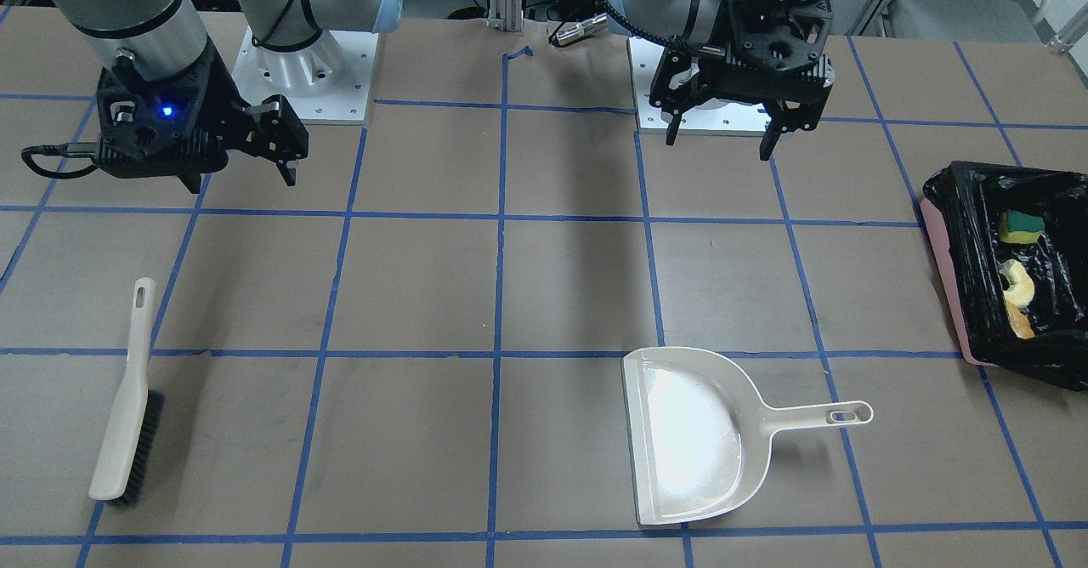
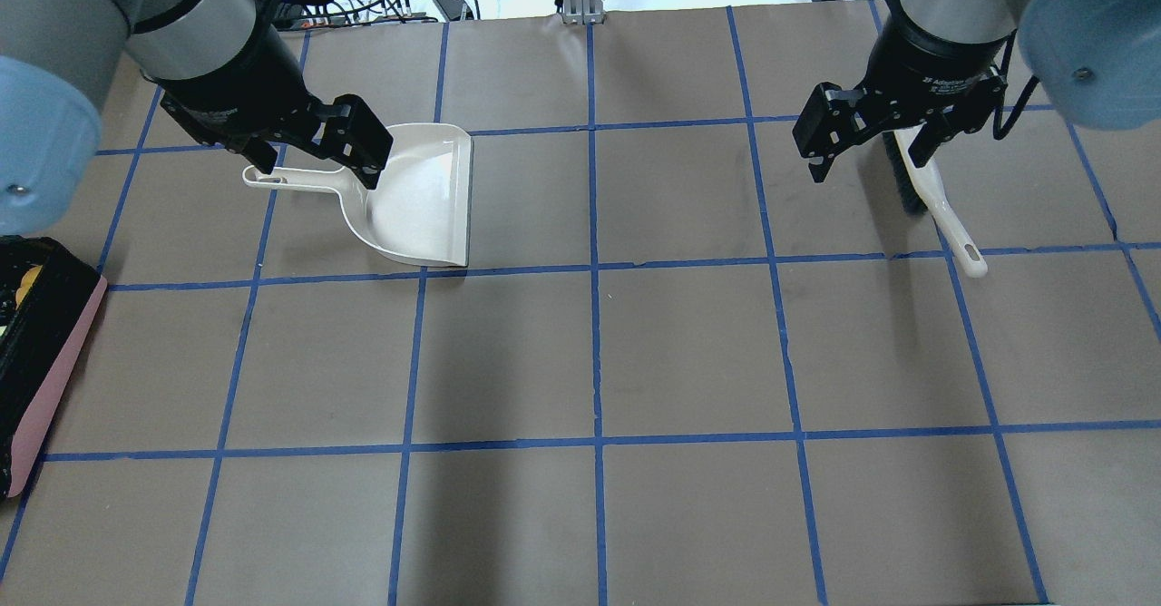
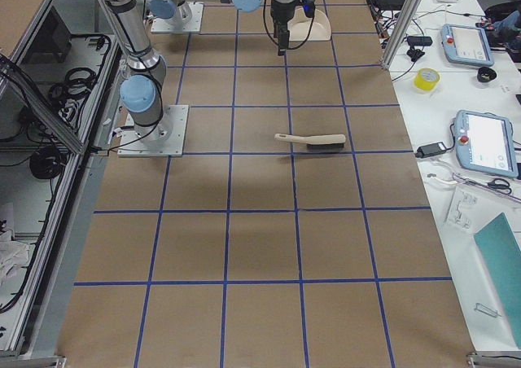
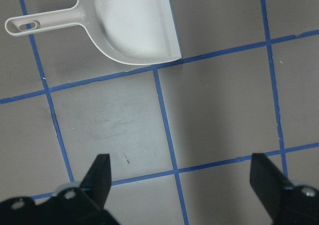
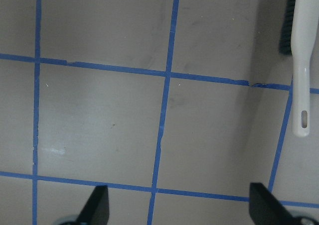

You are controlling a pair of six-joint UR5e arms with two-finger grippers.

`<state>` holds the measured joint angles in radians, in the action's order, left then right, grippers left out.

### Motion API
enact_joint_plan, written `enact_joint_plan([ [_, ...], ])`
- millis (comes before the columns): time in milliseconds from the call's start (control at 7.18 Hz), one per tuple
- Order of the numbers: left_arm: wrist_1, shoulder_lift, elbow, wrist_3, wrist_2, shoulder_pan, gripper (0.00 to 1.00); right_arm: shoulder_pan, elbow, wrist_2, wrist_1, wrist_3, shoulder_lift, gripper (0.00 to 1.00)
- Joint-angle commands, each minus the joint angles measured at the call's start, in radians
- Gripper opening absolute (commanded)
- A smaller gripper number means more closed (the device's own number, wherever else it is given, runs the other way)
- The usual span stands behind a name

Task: Sweep and dump trash into bin
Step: 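Open the left gripper and lift it off the dustpan handle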

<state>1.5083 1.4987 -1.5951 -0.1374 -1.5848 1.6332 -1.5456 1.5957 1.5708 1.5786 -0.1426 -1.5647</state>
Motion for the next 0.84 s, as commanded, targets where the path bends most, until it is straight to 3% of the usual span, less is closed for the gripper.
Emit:
enact_joint_plan([
  [0,-0.011,-0.001,0.012,0.001,0.017,-0.004,1.00,0.001,0.001,0.000,0.000,0.000,0.000,1.00],
  [696,-0.011,-0.031,0.018,-0.016,0.022,-0.004,1.00,0.001,0.001,-0.002,0.000,0.000,0.000,1.00],
])
